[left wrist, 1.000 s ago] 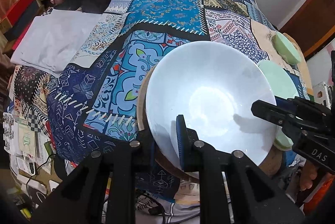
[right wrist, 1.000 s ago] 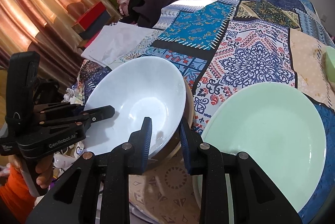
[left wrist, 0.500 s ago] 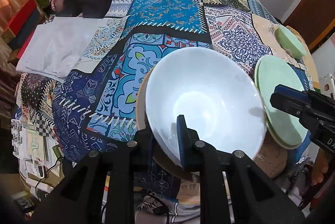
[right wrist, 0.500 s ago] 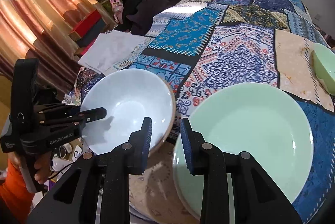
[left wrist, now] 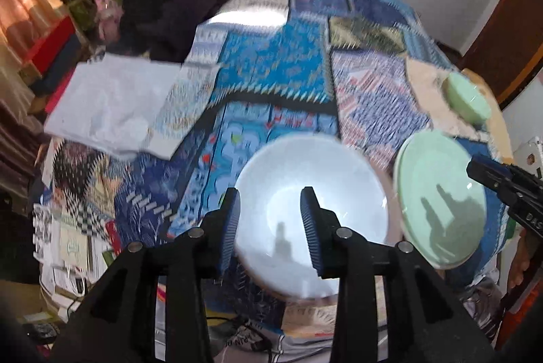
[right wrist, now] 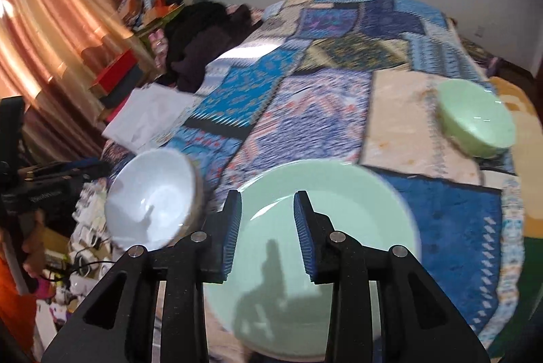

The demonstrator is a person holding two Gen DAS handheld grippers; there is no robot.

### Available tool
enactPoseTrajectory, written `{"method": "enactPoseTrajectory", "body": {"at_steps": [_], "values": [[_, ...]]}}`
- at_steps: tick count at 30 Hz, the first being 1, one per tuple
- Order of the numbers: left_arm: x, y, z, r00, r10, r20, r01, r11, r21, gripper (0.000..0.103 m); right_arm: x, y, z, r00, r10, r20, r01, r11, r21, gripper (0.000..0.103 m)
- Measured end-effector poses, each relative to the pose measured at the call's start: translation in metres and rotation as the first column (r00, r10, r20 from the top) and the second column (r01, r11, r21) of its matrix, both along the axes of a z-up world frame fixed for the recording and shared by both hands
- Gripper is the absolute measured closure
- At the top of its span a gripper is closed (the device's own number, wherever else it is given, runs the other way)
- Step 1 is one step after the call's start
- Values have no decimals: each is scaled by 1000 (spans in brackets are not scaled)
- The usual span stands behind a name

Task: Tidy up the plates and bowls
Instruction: 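Open the left tool to release the white bowl and withdraw, then move the left tool to the mint green bowl and grasp its rim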

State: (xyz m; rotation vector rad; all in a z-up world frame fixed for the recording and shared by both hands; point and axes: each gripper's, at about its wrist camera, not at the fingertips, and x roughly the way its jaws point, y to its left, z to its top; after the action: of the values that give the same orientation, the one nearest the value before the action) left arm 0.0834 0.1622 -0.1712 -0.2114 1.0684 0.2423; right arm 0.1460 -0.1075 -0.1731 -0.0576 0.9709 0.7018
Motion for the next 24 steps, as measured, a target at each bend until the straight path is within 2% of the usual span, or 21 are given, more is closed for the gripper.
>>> {"method": "enactPoseTrajectory", "body": {"at_steps": [5, 11, 16, 24], "values": [[16, -22, 34, 996, -31, 83, 29, 999, 30, 57, 18, -43, 16, 995, -90, 44, 90, 996, 6, 71], [52, -61, 57, 986, -94, 141, 86, 995, 59, 43, 42, -99, 35, 972, -209, 102, 207, 978, 29, 59], [95, -98, 56, 981, -154, 122, 152, 988, 29, 36, 63, -135, 41, 949, -289, 123, 287, 957, 37, 56], [164, -158, 43, 966, -242, 86, 244, 970, -8, 32, 103, -173, 34, 919, -370, 134, 372, 928, 13, 54]]}}
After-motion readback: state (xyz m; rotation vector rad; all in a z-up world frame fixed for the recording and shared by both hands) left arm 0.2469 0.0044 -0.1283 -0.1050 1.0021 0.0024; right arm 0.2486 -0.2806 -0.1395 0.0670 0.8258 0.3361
